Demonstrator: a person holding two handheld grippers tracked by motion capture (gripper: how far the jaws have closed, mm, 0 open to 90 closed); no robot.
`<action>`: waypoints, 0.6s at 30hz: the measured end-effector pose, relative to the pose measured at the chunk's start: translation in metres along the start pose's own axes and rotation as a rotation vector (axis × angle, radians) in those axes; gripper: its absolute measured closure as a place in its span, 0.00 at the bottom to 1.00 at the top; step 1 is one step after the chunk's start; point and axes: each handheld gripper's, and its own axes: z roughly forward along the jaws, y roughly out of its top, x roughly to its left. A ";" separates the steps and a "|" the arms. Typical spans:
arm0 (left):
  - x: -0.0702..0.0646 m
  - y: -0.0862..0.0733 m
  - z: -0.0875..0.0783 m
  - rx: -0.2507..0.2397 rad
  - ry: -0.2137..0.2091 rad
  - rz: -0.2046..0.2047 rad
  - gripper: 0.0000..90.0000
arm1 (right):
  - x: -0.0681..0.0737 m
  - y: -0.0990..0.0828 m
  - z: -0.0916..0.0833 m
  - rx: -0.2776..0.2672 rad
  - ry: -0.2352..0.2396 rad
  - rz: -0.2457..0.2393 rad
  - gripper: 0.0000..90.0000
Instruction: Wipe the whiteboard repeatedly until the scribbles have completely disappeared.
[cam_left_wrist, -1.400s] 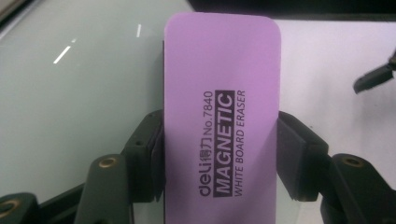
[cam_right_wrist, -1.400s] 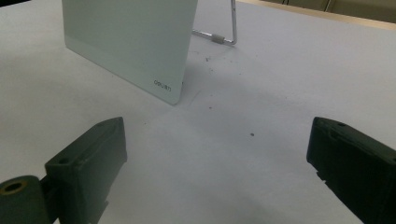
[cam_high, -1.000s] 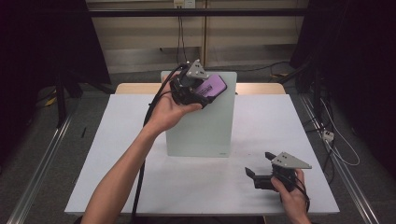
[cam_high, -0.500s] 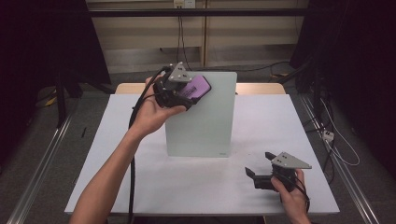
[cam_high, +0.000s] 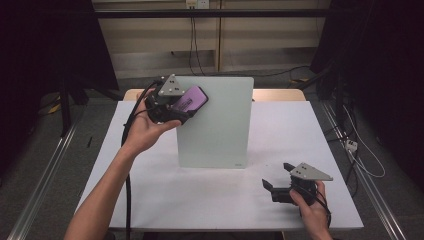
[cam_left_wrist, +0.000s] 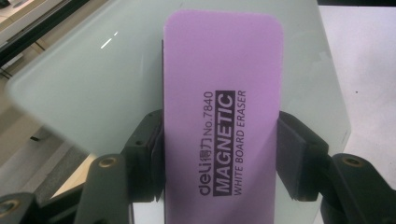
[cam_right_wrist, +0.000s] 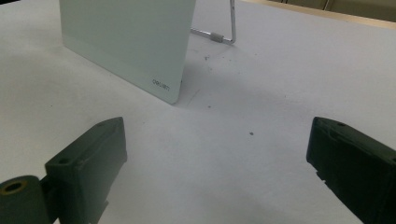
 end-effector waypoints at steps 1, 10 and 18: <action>0.000 -0.003 -0.001 -0.007 0.004 -0.011 0.46 | 0.000 0.000 0.000 0.000 -0.001 0.000 0.06; -0.001 -0.021 -0.006 -0.012 0.003 -0.026 0.46 | 0.000 0.000 0.001 0.001 -0.002 0.004 0.06; 0.003 -0.035 -0.014 -0.032 -0.014 -0.068 0.46 | 0.001 0.002 0.005 0.004 -0.002 0.004 0.06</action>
